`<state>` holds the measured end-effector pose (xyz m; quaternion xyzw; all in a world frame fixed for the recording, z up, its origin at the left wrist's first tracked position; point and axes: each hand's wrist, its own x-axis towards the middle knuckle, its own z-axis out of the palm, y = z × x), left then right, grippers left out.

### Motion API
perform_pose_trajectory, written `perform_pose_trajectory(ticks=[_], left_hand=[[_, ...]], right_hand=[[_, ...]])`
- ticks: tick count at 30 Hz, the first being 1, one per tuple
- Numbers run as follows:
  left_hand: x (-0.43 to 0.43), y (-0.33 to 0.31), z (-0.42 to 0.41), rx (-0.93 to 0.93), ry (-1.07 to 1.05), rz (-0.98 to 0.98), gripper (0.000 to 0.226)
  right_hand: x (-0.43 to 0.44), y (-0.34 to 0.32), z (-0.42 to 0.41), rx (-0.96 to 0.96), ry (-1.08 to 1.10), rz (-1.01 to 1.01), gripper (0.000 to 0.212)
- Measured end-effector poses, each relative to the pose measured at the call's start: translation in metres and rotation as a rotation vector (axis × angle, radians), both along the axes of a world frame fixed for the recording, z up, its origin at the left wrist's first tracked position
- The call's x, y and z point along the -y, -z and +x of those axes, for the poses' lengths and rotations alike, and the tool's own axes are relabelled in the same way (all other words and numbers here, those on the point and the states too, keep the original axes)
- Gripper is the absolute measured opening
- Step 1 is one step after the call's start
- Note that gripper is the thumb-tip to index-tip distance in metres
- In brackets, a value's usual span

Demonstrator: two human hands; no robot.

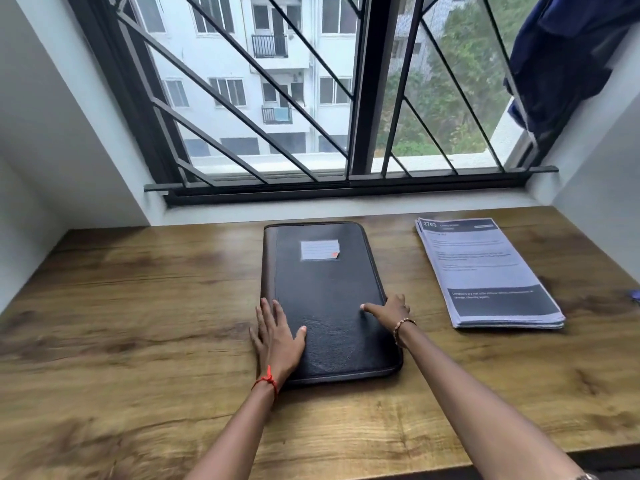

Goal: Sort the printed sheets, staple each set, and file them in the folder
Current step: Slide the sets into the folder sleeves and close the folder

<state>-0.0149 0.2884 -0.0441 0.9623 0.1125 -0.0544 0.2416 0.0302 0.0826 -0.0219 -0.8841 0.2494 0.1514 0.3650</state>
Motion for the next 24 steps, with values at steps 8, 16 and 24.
perform_pose_trajectory(ticks=[8,16,24], left_hand=[[-0.003,0.024,-0.008,0.181,0.194,0.222,0.060],[0.009,0.005,0.015,0.065,0.127,0.267,0.050],[-0.009,0.007,0.077,0.086,0.217,0.254,0.073]], right_hand=[[-0.009,0.009,0.004,0.023,-0.195,-0.277,0.068],[0.005,0.008,0.032,-0.008,-0.329,-0.412,0.067],[-0.009,0.000,0.104,0.046,-0.288,-0.477,0.060]])
